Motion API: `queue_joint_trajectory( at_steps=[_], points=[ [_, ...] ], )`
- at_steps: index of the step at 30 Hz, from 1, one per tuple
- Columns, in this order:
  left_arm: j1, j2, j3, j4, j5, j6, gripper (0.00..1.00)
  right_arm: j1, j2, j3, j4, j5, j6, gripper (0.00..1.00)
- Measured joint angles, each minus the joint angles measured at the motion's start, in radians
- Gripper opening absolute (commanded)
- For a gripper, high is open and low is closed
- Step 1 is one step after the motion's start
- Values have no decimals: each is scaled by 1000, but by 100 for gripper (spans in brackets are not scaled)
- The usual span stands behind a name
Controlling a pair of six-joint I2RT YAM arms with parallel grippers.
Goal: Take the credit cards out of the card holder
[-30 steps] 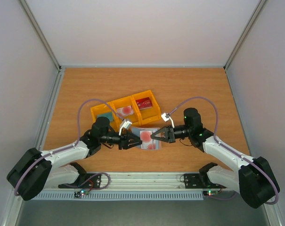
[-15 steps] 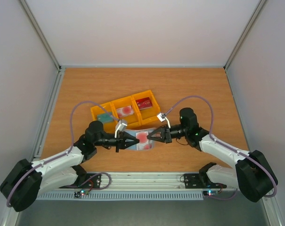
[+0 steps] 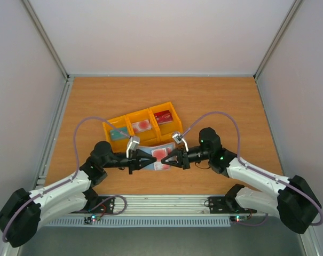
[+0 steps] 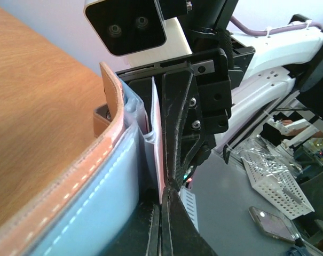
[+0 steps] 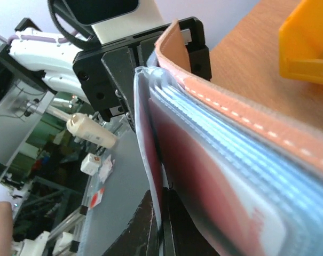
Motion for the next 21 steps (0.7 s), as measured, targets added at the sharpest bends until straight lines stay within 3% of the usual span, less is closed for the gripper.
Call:
queue_joint_trajectory(
  at_steps=[4, 9, 12, 21],
  points=[
    [-15, -32, 0, 7, 3, 11, 18, 18, -66, 23, -106, 29, -52, 1],
    [-5, -83, -13, 16, 20, 43, 15, 0, -94, 63, -216, 45, -111, 1],
    [-5, -87, -13, 22, 26, 53, 26, -2, -83, 83, -263, 48, -138, 1],
    [-6, -59, -13, 15, -6, 35, 31, -5, -76, 102, -280, 19, -163, 1]
  ],
)
